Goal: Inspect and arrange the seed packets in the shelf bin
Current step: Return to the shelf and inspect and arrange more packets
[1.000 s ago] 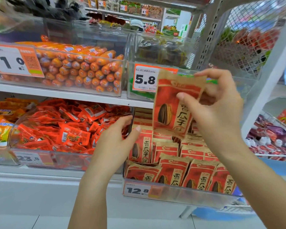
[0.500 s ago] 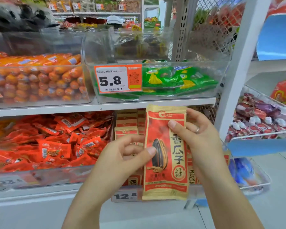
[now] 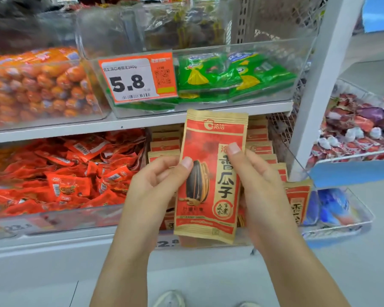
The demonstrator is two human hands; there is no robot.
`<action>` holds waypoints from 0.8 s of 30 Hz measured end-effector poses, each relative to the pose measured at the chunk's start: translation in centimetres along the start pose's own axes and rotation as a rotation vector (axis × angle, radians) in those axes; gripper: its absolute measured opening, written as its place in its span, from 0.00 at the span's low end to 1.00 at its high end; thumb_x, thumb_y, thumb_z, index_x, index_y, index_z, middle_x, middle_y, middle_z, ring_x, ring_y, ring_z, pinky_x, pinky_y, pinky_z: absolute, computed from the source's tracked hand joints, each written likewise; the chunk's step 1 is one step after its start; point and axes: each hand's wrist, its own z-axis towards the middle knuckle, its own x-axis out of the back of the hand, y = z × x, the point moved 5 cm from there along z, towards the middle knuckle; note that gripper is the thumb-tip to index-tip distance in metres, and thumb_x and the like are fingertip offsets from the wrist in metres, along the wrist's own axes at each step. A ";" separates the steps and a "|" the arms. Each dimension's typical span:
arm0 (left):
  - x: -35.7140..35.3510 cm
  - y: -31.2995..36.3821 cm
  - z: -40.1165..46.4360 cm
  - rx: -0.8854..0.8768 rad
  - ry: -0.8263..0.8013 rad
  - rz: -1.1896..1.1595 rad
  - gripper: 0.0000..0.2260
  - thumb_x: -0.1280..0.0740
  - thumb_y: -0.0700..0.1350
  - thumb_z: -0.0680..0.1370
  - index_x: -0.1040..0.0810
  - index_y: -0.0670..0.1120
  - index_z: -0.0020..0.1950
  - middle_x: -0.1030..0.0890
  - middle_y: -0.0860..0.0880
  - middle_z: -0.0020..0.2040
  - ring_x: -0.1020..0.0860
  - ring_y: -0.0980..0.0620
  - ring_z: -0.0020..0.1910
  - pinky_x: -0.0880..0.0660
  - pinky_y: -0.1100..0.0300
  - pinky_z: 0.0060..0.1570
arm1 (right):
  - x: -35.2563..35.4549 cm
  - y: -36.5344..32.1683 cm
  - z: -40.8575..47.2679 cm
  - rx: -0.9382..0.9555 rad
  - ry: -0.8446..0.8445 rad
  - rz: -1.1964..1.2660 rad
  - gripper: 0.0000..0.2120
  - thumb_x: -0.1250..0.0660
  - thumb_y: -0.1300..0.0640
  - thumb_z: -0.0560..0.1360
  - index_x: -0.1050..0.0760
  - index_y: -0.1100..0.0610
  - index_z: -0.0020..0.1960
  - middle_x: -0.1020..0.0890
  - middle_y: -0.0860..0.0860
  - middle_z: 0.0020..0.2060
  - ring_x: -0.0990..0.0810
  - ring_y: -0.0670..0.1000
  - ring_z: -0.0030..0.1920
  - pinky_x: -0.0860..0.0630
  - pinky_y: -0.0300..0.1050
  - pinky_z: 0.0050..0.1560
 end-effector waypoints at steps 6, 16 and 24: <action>-1.0 -0.1 -0.1 -0.031 0.085 -0.011 0.11 0.32 0.53 0.69 0.18 0.47 0.42 0.15 0.48 0.36 0.18 0.52 0.32 0.23 0.60 0.31 | 0.7 -0.8 -0.4 -0.003 -0.054 -0.074 0.14 0.35 0.48 0.73 0.18 0.57 0.47 0.13 0.55 0.40 0.14 0.52 0.37 0.18 0.44 0.35; -0.7 -0.4 -0.1 -0.060 0.163 -0.015 0.11 0.30 0.46 0.75 0.21 0.50 0.32 0.17 0.47 0.31 0.21 0.51 0.28 0.25 0.59 0.30 | 0.6 -1.0 -0.9 -0.002 -0.108 -0.099 0.11 0.33 0.49 0.71 0.17 0.54 0.45 0.14 0.53 0.38 0.15 0.49 0.36 0.21 0.38 0.34; -0.9 -0.5 -0.4 -0.138 0.151 0.119 0.07 0.29 0.49 0.71 0.20 0.47 0.36 0.16 0.43 0.34 0.19 0.45 0.34 0.21 0.44 0.39 | 0.9 -0.6 -0.3 -0.020 0.003 -0.066 0.08 0.28 0.53 0.68 0.18 0.55 0.46 0.14 0.53 0.38 0.15 0.50 0.35 0.22 0.38 0.32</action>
